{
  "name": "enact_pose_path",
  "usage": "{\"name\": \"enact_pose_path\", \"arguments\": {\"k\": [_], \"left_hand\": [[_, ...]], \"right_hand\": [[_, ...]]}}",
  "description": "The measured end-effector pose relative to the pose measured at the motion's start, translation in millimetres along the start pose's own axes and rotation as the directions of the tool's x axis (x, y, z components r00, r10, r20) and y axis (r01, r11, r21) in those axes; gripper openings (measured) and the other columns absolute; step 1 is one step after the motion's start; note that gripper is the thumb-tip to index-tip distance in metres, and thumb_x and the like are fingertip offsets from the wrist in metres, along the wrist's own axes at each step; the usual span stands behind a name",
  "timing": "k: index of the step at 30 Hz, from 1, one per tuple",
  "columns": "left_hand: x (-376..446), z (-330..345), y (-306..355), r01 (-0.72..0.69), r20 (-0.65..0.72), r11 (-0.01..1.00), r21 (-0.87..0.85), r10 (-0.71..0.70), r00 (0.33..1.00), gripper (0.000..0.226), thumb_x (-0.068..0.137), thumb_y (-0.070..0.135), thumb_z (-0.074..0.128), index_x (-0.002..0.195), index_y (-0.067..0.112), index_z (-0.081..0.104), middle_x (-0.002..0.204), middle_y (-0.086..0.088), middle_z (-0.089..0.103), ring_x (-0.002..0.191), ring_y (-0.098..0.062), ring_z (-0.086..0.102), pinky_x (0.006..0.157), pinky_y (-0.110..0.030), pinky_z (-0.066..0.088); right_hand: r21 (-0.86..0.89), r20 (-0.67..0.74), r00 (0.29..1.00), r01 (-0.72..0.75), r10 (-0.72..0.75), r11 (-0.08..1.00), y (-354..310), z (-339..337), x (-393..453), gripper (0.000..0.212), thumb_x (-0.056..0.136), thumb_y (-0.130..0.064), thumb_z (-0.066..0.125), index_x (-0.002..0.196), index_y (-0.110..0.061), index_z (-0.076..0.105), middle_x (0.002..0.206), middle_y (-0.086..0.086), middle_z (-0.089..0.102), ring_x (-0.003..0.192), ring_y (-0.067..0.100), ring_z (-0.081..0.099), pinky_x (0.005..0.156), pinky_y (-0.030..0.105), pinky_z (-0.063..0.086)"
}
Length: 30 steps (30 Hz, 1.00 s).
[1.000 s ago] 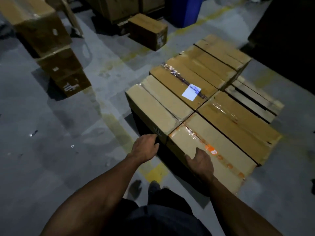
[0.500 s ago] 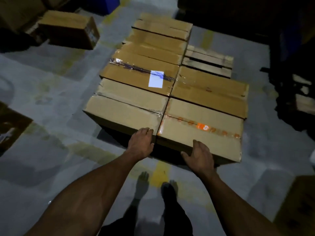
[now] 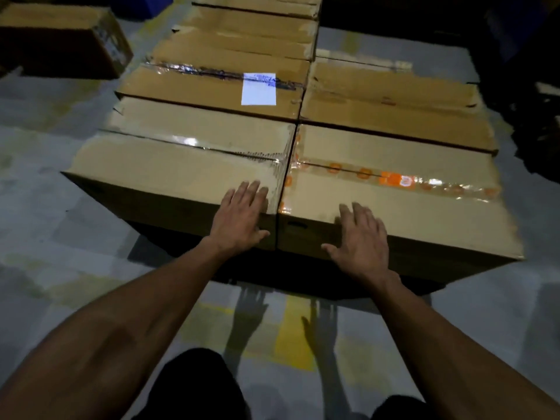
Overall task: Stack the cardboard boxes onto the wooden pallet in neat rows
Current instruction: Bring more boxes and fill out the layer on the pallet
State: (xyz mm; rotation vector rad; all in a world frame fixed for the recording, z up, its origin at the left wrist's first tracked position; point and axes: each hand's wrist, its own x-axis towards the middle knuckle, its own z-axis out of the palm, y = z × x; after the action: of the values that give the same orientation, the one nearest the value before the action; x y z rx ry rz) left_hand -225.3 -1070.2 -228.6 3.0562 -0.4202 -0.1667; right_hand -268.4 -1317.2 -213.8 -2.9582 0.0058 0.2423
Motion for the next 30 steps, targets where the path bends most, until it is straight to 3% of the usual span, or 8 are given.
{"name": "enact_pose_path", "arguments": {"k": [3, 6, 10, 17, 24, 30], "left_hand": [[21, 36, 0, -0.103, -0.068, 0.994, 0.025, 0.105, 0.992, 0.102, 0.086, 0.06, 0.063, 0.158, 0.024, 0.0, 0.167, -0.006, -0.001, 0.153, -0.026, -0.001, 0.123, -0.044, -0.001], [34, 62, 1, -0.12, -0.188, 0.989, 0.088, 0.135, 0.973, 0.102, 0.083, 0.06, 0.067, 0.158, 0.03, 0.004, 0.166, -0.006, 0.006, 0.152, -0.029, 0.005, 0.121, -0.046, 0.007], [38, 73, -5, -0.132, -0.273, 0.977, 0.169, 0.175, 0.946, 0.1, 0.082, 0.042, 0.074, 0.158, 0.03, 0.01, 0.165, -0.006, 0.012, 0.149, -0.029, 0.01, 0.113, -0.042, 0.013], [39, 76, -8, -0.159, -0.303, 0.971, 0.179, 0.208, 0.93, 0.098, 0.081, 0.03, 0.077, 0.158, 0.023, 0.018, 0.164, -0.009, 0.019, 0.149, -0.03, 0.017, 0.106, -0.04, 0.013], [44, 82, -16, -0.243, -0.375, 0.952, 0.185, 0.297, 0.878, 0.106, 0.058, 0.017, 0.091, 0.148, 0.012, 0.036, 0.15, -0.019, 0.043, 0.137, -0.037, 0.041, 0.098, -0.041, 0.022], [51, 81, -19, -0.255, -0.378, 0.951, 0.174, 0.304, 0.874, 0.102, 0.061, 0.012, 0.088, 0.149, 0.01, 0.036, 0.151, -0.02, 0.041, 0.138, -0.037, 0.038, 0.099, -0.043, 0.028]], "right_hand": [[-0.036, -0.111, 0.994, 0.01, -0.014, 0.999, 5, 42, 22, 0.093, 0.088, -0.054, 0.066, 0.158, -0.026, 0.012, 0.168, 0.008, 0.005, 0.154, 0.029, 0.0, 0.124, 0.049, 0.002], [-0.071, -0.22, 0.976, -0.015, -0.001, 0.997, 7, 67, 35, 0.095, 0.087, -0.049, 0.07, 0.158, -0.03, 0.01, 0.168, 0.008, 0.002, 0.154, 0.03, -0.002, 0.122, 0.051, -0.002], [-0.138, -0.347, 0.937, -0.004, -0.045, 0.99, 12, 81, 42, 0.095, 0.081, -0.039, 0.077, 0.155, -0.031, 0.019, 0.164, 0.01, 0.014, 0.152, 0.033, 0.01, 0.12, 0.052, 0.009], [-0.137, -0.382, 0.921, 0.026, -0.077, 0.99, 18, 87, 45, 0.093, 0.08, -0.033, 0.08, 0.155, -0.032, 0.025, 0.164, 0.009, 0.02, 0.15, 0.031, 0.016, 0.117, 0.048, 0.012], [-0.123, -0.407, 0.909, 0.043, -0.09, 0.991, 21, 88, 49, 0.094, 0.078, -0.03, 0.082, 0.155, -0.03, 0.029, 0.162, 0.01, 0.024, 0.149, 0.031, 0.018, 0.115, 0.046, 0.012], [-0.117, -0.423, 0.9, 0.066, -0.11, 0.991, 22, 88, 54, 0.093, 0.078, -0.028, 0.082, 0.154, -0.029, 0.03, 0.162, 0.011, 0.025, 0.149, 0.031, 0.019, 0.115, 0.046, 0.011]]}}
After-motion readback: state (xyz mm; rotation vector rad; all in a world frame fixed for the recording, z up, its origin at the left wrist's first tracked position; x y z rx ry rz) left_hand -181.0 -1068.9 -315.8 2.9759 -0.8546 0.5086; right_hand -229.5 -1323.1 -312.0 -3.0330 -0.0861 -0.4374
